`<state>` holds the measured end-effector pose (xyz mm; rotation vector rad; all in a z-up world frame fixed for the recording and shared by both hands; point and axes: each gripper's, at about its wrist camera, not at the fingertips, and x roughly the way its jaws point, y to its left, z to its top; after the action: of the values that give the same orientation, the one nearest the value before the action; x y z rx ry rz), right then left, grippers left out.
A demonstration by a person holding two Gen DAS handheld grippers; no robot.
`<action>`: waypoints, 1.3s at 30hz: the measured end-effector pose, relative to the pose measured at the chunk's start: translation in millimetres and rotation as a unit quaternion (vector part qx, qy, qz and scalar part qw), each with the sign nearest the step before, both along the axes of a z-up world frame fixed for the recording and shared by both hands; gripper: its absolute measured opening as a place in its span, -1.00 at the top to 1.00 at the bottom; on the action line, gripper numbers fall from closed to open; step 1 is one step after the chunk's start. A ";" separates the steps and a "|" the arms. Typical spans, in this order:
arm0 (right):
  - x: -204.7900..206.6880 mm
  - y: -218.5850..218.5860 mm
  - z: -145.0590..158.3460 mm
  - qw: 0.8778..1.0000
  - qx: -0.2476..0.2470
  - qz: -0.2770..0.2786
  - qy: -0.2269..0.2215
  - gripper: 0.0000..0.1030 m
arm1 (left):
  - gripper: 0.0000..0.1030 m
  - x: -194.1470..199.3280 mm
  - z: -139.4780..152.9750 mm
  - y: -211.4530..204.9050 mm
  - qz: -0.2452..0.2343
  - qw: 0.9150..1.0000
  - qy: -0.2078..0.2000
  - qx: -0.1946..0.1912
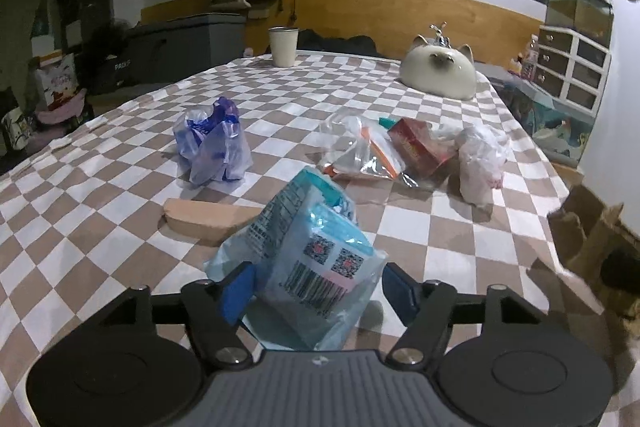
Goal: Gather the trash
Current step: 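Lift the cardboard box and snack bag and carry both over the trash bin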
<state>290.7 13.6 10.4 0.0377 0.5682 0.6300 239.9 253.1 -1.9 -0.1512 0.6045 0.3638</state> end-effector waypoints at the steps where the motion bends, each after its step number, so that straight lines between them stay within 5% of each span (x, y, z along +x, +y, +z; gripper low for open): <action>1: -0.6 -0.3 -0.7 1.000 -0.002 0.000 0.000 -0.04 | -0.22 -1.1 0.6 0.3 0.000 1.000 -0.001 -0.003; 12: -13.8 -10.2 1.8 1.000 0.005 -0.002 -0.004 -0.02 | 0.05 -31.0 16.1 -12.8 -0.005 1.000 -0.023 -0.007; 39: -85.2 -114.0 30.2 0.995 0.015 -0.069 -0.069 -0.03 | 0.08 -83.8 67.4 -136.6 -0.109 0.990 -0.091 0.012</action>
<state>205.5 -100.4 40.6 0.0609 0.4185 0.5027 156.2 116.4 65.4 -0.0936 0.4306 0.1437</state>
